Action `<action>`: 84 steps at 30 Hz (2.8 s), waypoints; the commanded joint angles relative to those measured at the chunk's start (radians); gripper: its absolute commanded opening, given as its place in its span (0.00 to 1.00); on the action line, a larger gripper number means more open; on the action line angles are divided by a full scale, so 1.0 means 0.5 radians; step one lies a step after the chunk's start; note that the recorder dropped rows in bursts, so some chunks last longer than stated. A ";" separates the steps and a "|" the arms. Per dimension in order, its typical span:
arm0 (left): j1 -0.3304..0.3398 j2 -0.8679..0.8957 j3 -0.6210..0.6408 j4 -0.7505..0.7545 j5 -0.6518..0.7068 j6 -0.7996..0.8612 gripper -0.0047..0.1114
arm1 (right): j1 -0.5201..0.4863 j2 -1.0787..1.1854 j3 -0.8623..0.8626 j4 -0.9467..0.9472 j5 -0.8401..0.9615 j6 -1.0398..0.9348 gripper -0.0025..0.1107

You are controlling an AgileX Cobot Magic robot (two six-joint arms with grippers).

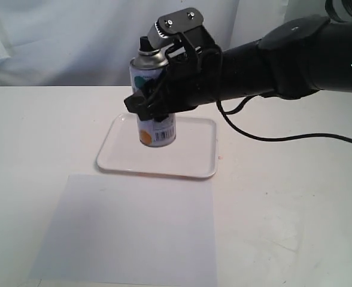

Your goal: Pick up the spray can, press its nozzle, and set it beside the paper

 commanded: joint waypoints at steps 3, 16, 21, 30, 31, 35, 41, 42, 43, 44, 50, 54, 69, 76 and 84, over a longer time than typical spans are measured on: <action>0.002 -0.017 0.013 -0.014 0.014 -0.003 0.04 | -0.137 0.096 -0.007 0.935 0.004 -1.108 0.02; 0.002 -0.017 0.013 -0.014 0.014 0.003 0.04 | -0.492 0.638 -0.285 0.935 0.523 -1.386 0.02; 0.002 -0.017 0.013 -0.014 0.014 -0.002 0.04 | -0.492 0.857 -0.527 0.935 0.523 -1.368 0.02; 0.002 -0.017 0.013 -0.014 0.014 -0.002 0.04 | -0.492 1.084 -0.654 0.935 0.506 -1.363 0.02; 0.002 -0.017 0.013 -0.014 0.014 -0.002 0.04 | -0.496 1.099 -0.656 0.935 0.506 -1.363 0.02; 0.002 -0.017 0.013 -0.014 0.014 0.010 0.04 | -0.495 1.147 -0.664 0.935 0.505 -1.363 0.02; 0.002 -0.017 0.013 -0.014 0.014 0.010 0.04 | -0.495 1.191 -0.664 0.935 0.493 -1.363 0.07; 0.002 -0.017 0.013 -0.014 0.014 0.010 0.04 | -0.495 1.199 -0.664 0.935 0.487 -1.363 0.11; 0.002 -0.017 0.013 -0.014 0.014 0.010 0.04 | -0.495 1.199 -0.664 0.935 0.487 -1.363 0.16; 0.002 -0.017 0.013 -0.014 0.014 0.010 0.04 | -0.495 1.199 -0.664 0.935 0.491 -1.363 0.21; 0.002 -0.017 0.013 -0.014 0.014 0.010 0.04 | -0.495 1.199 -0.664 0.935 0.452 -1.338 0.66; 0.002 -0.017 0.013 -0.014 0.014 0.010 0.04 | -0.500 1.199 -0.664 0.935 0.447 -1.267 0.77; 0.002 -0.017 0.013 -0.014 0.014 0.010 0.04 | -0.525 0.833 -0.668 0.935 0.455 -1.103 0.77; 0.002 -0.017 0.013 -0.014 0.014 0.010 0.04 | -0.534 0.531 -0.668 0.586 0.437 -0.524 0.73; 0.002 -0.017 0.013 -0.014 0.014 0.010 0.04 | -0.534 0.173 -0.668 -0.059 0.415 0.496 0.31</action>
